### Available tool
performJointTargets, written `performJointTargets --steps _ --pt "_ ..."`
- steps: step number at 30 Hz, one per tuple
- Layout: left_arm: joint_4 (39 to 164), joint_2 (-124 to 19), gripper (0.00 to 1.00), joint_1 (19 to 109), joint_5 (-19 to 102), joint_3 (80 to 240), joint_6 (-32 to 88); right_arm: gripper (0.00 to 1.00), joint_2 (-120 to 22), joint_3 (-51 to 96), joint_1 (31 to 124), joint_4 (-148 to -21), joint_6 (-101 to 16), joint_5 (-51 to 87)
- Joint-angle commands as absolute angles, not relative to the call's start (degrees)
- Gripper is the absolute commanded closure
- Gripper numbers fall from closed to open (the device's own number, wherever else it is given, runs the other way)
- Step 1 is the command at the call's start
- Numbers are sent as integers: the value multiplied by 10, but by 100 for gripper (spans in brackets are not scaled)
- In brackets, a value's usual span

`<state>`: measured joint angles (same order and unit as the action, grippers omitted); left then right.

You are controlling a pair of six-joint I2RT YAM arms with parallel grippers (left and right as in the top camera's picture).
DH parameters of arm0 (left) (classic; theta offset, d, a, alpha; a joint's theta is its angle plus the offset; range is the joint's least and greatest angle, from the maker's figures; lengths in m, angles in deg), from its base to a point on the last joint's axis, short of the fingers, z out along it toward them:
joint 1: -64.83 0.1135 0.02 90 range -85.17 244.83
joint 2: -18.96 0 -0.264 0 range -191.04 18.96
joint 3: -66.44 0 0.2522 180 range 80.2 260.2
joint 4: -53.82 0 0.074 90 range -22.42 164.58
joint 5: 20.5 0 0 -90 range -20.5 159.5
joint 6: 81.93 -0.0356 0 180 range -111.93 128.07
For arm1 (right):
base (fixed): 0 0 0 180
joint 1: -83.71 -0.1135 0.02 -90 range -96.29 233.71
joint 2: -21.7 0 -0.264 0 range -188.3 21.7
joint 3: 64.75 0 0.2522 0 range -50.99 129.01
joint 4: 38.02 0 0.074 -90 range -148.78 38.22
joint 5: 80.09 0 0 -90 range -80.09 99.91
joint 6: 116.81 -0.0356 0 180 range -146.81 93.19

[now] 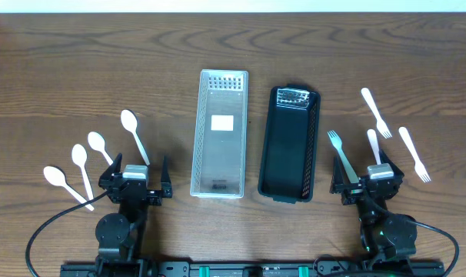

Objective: Pack container
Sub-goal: 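Raise both arms from rest toward the table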

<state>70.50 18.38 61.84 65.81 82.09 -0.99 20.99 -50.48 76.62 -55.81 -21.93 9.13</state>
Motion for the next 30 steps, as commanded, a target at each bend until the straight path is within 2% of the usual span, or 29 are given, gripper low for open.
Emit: performJointTargets --steps 1,7,13,16,19,26,30 --pt "713 187 2 622 652 804 -16 1 213 -507 769 -560 -212 98" --pt "713 187 2 622 652 804 -15 1 213 -507 769 -559 -214 109" --pt "705 187 2 622 659 804 -7 1 210 -507 769 -559 -320 108" --pt "735 184 2 622 659 824 106 1 204 -489 769 -559 -332 123" --pt "815 153 2 622 658 887 134 1 177 -437 769 -577 -327 125" --pt "959 -65 2 622 659 1110 133 1 -50 -265 778 -668 -289 130" --pt "1073 -219 2 622 658 1253 133 1 -229 -97 778 -790 -289 132"
